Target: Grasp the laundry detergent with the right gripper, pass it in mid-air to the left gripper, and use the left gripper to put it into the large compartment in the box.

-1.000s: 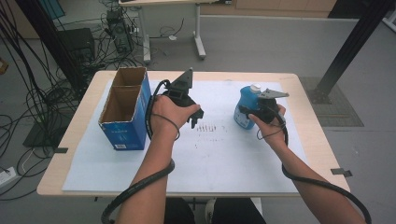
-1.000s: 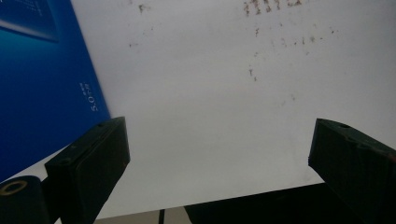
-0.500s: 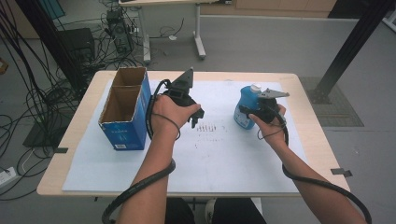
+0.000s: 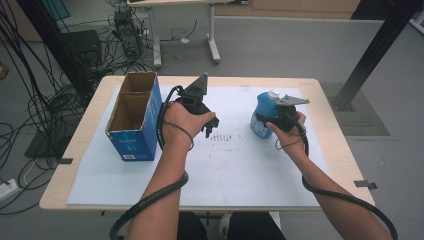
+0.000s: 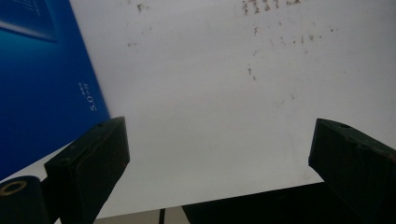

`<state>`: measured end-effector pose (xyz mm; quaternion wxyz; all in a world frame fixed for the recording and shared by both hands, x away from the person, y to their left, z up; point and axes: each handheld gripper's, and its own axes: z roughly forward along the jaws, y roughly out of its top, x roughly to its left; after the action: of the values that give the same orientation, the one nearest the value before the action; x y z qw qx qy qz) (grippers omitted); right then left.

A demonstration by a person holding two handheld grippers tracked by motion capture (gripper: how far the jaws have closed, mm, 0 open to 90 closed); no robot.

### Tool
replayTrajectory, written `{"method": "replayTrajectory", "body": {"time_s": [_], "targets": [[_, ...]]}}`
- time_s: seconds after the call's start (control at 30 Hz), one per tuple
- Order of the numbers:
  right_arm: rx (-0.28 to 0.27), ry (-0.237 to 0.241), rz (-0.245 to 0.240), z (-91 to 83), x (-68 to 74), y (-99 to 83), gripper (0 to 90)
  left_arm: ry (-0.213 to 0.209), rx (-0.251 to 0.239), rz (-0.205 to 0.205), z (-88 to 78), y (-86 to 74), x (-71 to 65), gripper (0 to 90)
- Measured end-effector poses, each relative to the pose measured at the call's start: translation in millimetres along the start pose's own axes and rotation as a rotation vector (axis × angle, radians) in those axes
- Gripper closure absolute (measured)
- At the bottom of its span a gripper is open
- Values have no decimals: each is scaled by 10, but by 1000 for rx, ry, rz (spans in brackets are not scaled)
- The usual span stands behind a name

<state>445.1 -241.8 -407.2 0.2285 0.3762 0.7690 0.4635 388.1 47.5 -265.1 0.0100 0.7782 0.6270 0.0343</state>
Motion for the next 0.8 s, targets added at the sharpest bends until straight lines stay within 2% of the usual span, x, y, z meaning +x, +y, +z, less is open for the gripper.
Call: {"method": "replayTrajectory", "body": {"time_s": [0.47,0.6,0.8], "targets": [[9,6,3,-7,-5,12,440,4,-11,12,-75,-45,-3,57],[16,16,23,-21,-29,20,440,3,-17,13,-89,-88,-3,55],[15,39,11,-65,-13,84,440,10,-13,31,-141,-136,-17,53]]}}
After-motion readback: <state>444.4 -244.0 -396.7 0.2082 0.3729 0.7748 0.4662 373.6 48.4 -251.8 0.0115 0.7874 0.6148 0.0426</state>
